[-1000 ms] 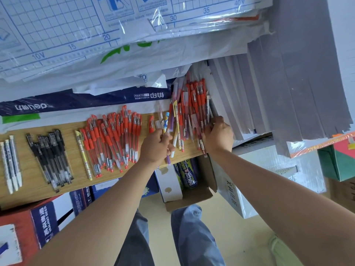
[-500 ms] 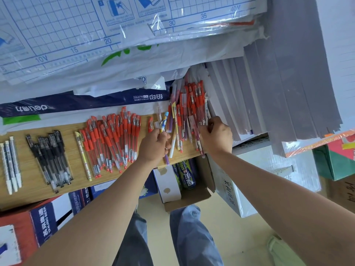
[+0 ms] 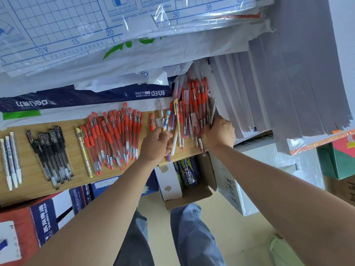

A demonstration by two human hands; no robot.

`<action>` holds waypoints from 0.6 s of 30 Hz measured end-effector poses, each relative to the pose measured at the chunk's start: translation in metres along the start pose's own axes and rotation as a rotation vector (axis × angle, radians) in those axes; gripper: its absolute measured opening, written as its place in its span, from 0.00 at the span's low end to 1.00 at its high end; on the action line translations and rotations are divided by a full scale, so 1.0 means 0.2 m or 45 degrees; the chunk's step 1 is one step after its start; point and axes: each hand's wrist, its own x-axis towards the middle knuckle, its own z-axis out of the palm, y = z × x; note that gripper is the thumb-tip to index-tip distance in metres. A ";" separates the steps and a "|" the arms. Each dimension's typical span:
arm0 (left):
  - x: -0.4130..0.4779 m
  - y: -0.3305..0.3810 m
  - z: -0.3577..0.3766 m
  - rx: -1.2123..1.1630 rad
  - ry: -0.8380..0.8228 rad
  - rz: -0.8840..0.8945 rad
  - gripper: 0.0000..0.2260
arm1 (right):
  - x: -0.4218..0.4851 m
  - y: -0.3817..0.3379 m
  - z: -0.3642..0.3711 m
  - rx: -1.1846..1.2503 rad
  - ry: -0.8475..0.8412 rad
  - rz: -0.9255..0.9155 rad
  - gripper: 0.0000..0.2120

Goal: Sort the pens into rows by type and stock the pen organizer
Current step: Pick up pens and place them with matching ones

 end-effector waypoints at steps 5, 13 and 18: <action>0.01 0.00 0.00 -0.039 -0.021 -0.002 0.10 | 0.01 0.00 0.02 -0.014 -0.023 0.015 0.08; 0.03 0.02 -0.01 -0.047 -0.025 -0.007 0.10 | 0.07 0.02 0.04 0.106 -0.227 0.051 0.12; 0.04 0.02 0.00 -0.023 -0.035 -0.016 0.10 | 0.09 0.01 0.01 0.131 -0.298 0.011 0.14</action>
